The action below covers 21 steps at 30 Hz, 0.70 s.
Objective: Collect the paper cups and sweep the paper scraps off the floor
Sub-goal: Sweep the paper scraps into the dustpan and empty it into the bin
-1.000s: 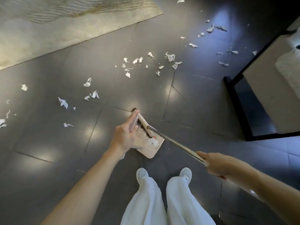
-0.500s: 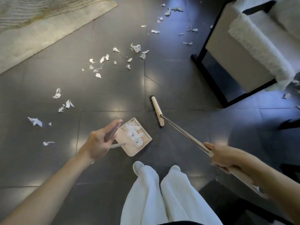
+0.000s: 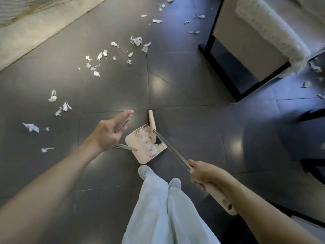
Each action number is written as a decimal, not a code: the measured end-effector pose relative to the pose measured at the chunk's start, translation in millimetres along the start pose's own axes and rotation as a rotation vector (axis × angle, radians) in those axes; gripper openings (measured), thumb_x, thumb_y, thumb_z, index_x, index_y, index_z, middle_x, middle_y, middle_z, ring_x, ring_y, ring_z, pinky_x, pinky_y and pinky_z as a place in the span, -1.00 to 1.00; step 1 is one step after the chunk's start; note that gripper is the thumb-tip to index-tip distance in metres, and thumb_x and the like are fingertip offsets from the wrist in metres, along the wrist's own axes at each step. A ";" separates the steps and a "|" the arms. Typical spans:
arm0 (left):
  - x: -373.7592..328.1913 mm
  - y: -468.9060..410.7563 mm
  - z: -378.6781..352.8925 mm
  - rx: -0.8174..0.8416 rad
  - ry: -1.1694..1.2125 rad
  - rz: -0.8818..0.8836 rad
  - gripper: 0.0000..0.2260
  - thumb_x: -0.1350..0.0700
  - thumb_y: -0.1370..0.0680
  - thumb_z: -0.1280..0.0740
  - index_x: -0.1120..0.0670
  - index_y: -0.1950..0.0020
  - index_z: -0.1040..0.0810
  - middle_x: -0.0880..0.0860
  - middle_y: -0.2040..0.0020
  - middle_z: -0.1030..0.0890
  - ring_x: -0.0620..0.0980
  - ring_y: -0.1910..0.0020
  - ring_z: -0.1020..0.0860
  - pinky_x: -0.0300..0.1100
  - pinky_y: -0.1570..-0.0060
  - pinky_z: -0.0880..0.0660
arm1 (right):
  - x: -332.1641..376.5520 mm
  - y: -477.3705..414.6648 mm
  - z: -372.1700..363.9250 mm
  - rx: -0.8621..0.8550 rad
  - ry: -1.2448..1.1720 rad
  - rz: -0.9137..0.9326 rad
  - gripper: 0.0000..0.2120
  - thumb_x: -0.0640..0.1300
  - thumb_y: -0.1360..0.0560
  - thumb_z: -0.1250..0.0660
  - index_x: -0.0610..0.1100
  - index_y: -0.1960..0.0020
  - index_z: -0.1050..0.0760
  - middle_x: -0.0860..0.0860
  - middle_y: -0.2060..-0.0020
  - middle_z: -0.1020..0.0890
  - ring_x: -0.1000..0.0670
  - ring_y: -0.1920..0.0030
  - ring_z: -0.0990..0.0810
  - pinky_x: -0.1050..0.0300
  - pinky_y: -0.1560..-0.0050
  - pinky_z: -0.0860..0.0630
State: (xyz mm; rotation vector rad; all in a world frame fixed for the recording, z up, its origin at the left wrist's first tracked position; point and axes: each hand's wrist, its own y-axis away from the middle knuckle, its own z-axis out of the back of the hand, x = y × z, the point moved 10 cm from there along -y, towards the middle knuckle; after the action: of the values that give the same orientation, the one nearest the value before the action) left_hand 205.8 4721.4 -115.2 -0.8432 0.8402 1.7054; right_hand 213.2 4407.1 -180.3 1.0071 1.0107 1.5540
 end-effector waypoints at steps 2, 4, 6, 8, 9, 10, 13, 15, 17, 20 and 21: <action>1.7 5.6 4.0 -0.012 -0.015 -0.003 -0.38 0.37 -0.53 -0.32 -0.32 -0.33 -0.41 -0.14 -0.25 -0.50 -0.35 -0.25 -0.43 -0.45 -0.29 -0.26 | 6.0 3.3 -5.1 -0.020 0.005 0.009 -0.30 -0.32 -0.45 -0.18 0.02 -0.53 -0.09 -0.10 0.10 -0.59 -0.01 0.37 -0.54 0.14 0.39 -0.56; 6.0 15.6 13.7 -0.054 -0.020 0.009 -0.40 0.35 -0.53 -0.32 -0.32 -0.30 -0.40 -0.34 -0.21 -0.48 -0.40 -0.23 -0.41 -0.51 -0.25 -0.25 | 7.3 11.2 -8.2 -0.040 0.031 0.012 -0.28 -0.29 -0.49 -0.16 0.11 -0.55 0.00 -0.06 0.08 -0.54 0.02 0.30 -0.57 0.19 0.41 -0.55; 17.4 32.5 32.2 -0.147 0.008 0.061 -0.41 0.34 -0.53 -0.32 -0.34 -0.29 -0.40 -0.51 -0.11 -0.47 -0.45 -0.22 -0.40 -0.57 -0.20 -0.23 | 10.6 21.9 -7.9 -0.053 0.061 0.015 -0.28 -0.26 -0.53 -0.16 0.15 -0.55 0.05 -0.03 0.07 -0.53 0.02 0.23 -0.59 0.20 0.35 -0.58; 33.3 53.2 54.8 -0.243 0.082 0.150 -0.41 0.29 -0.54 -0.31 -0.42 -0.27 -0.41 -0.51 -0.11 -0.47 -0.41 -0.24 -0.41 -0.57 -0.18 -0.25 | 19.9 32.3 -1.5 -0.073 0.136 0.037 -0.29 -0.23 -0.55 -0.16 0.16 -0.55 0.07 -0.01 0.05 -0.53 0.03 0.18 -0.60 0.20 0.24 -0.61; 40.4 63.2 67.8 -0.292 0.099 0.185 -0.43 0.23 -0.53 -0.31 -0.44 -0.27 -0.40 -0.49 -0.13 -0.48 -0.38 -0.25 -0.42 -0.54 -0.19 -0.27 | 28.9 36.7 3.9 -0.086 0.189 0.052 -0.30 -0.21 -0.55 -0.16 0.16 -0.56 0.08 0.00 0.02 -0.54 0.03 0.14 -0.59 0.19 0.15 -0.61; 46.7 72.8 81.0 -0.335 0.108 0.207 -0.45 0.20 -0.52 -0.31 -0.46 -0.26 -0.39 -0.47 -0.15 -0.48 -0.34 -0.26 -0.43 -0.49 -0.22 -0.29 | 40.9 40.6 9.3 -0.100 0.246 0.066 -0.31 -0.20 -0.56 -0.15 0.15 -0.56 0.08 0.00 -0.03 -0.55 0.03 0.10 -0.59 0.18 0.07 -0.60; 63.3 102.3 120.4 -0.435 0.168 0.228 -0.37 0.29 -0.53 -0.31 -0.49 -0.24 -0.38 -0.44 -0.21 -0.46 -0.23 -0.31 -0.43 -0.22 -0.35 -0.29 | 93.9 48.2 16.9 -0.122 0.369 0.112 -0.33 -0.18 -0.55 -0.12 0.14 -0.56 0.07 0.01 -0.16 -0.54 0.03 -0.04 -0.56 0.14 -0.11 -0.52; 70.9 123.1 147.7 -0.468 0.150 0.239 -0.35 0.30 -0.54 -0.31 -0.50 -0.24 -0.36 -0.49 -0.19 -0.43 -0.31 -0.28 -0.42 -0.31 -0.33 -0.29 | 139.4 52.2 12.7 -0.109 0.426 0.143 -0.36 -0.17 -0.57 -0.09 0.14 -0.56 0.06 0.01 -0.19 -0.53 0.03 -0.08 -0.55 0.15 -0.13 -0.49; 77.4 147.3 177.8 -0.516 0.130 0.235 -0.37 0.30 -0.53 -0.32 -0.44 -0.26 -0.33 -0.58 -0.14 -0.39 -0.44 -0.23 -0.39 -0.51 -0.23 -0.26 | 186.9 53.8 6.5 -0.104 0.475 0.166 -0.39 -0.16 -0.58 -0.06 0.14 -0.56 0.05 0.01 -0.22 -0.52 0.02 -0.10 -0.55 0.17 -0.10 -0.44; 99.0 187.3 225.8 -0.645 0.146 0.259 -0.42 0.35 -0.52 -0.33 -0.28 -0.29 -0.36 -0.60 -0.08 -0.40 -0.51 -0.17 -0.39 -0.60 -0.13 -0.27 | 258.4 52.7 -3.0 -0.087 0.497 0.200 -0.37 -0.18 -0.56 -0.05 0.17 -0.55 0.03 0.07 0.03 -0.57 0.12 0.20 -0.58 0.32 0.27 -0.45; 108.1 201.4 242.0 -0.701 0.158 0.282 -0.44 0.36 -0.51 -0.33 -0.24 -0.29 -0.38 -0.58 -0.06 -0.42 -0.53 -0.14 -0.40 -0.62 -0.09 -0.28 | 281.4 51.7 -5.9 -0.080 0.491 0.211 -0.38 -0.18 -0.56 -0.05 0.19 -0.54 0.03 0.08 0.12 -0.56 0.14 0.33 -0.55 0.33 0.41 -0.42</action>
State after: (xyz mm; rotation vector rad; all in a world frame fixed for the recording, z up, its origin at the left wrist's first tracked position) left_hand -47.9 4928.1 -54.8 -1.3886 0.4638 2.2532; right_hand 145.5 4673.1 -99.3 0.7051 1.1871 2.0622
